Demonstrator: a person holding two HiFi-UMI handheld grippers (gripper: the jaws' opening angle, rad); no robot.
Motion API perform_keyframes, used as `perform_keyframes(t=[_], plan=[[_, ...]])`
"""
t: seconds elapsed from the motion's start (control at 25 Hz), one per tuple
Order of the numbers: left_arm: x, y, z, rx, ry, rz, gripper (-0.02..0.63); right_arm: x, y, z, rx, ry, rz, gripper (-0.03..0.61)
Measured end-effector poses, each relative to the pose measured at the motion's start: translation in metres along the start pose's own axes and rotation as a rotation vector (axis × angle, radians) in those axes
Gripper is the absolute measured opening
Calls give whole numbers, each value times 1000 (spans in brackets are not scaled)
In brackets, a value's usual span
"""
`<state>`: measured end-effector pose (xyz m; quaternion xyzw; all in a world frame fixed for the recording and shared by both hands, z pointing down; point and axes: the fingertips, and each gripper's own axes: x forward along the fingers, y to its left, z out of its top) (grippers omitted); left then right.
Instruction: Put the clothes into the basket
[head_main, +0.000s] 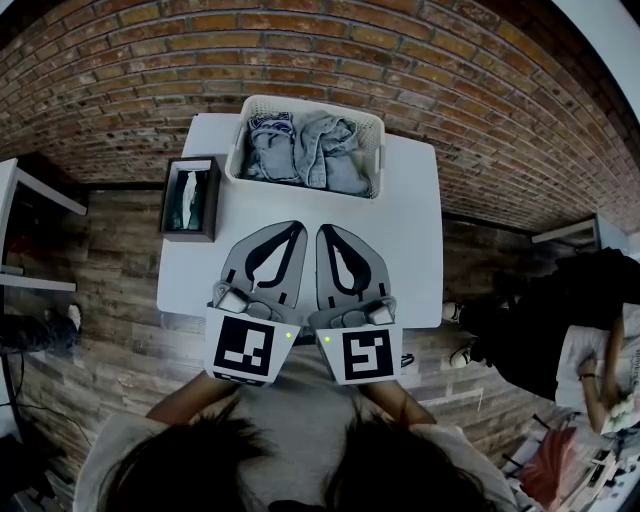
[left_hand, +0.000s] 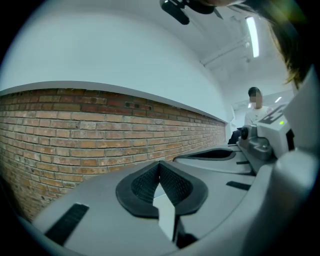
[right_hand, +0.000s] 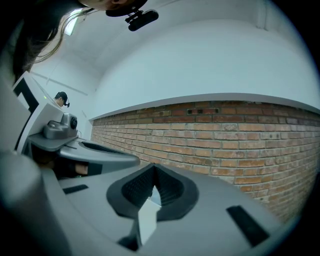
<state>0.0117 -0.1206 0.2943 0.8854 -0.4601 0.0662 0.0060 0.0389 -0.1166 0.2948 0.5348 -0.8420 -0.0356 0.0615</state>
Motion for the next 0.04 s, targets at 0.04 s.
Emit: perform_keyframes(t=[0.04], plan=[[0,0,0,4,2,1,8,-1,0,0,1,2,0,5]])
